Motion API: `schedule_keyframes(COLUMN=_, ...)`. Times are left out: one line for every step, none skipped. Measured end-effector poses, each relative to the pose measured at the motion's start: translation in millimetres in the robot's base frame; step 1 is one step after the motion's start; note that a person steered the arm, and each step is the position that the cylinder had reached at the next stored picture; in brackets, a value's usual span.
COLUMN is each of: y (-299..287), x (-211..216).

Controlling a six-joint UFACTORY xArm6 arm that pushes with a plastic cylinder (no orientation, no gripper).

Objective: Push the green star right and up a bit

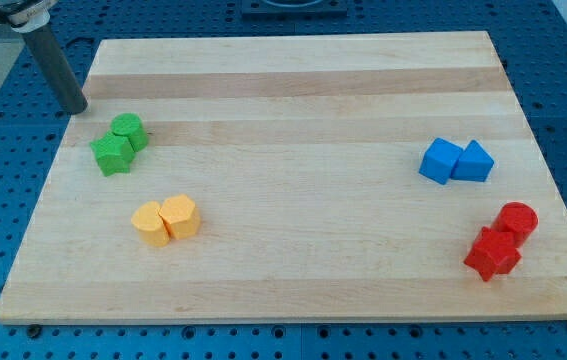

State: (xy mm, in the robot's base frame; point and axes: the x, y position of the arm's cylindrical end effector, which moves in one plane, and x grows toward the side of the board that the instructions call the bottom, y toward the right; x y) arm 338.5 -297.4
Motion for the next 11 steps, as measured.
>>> schedule_keyframes(y=0, x=0)
schedule_keyframes(y=0, x=31)
schedule_keyframes(y=0, x=46)
schedule_keyframes(y=0, x=66)
schedule_keyframes(y=0, x=120)
schedule_keyframes(y=0, x=117)
schedule_keyframes(y=42, x=116)
schedule_keyframes(y=55, x=116)
schedule_keyframes(y=64, x=116)
schedule_keyframes(y=122, x=97)
schedule_keyframes(y=131, x=93)
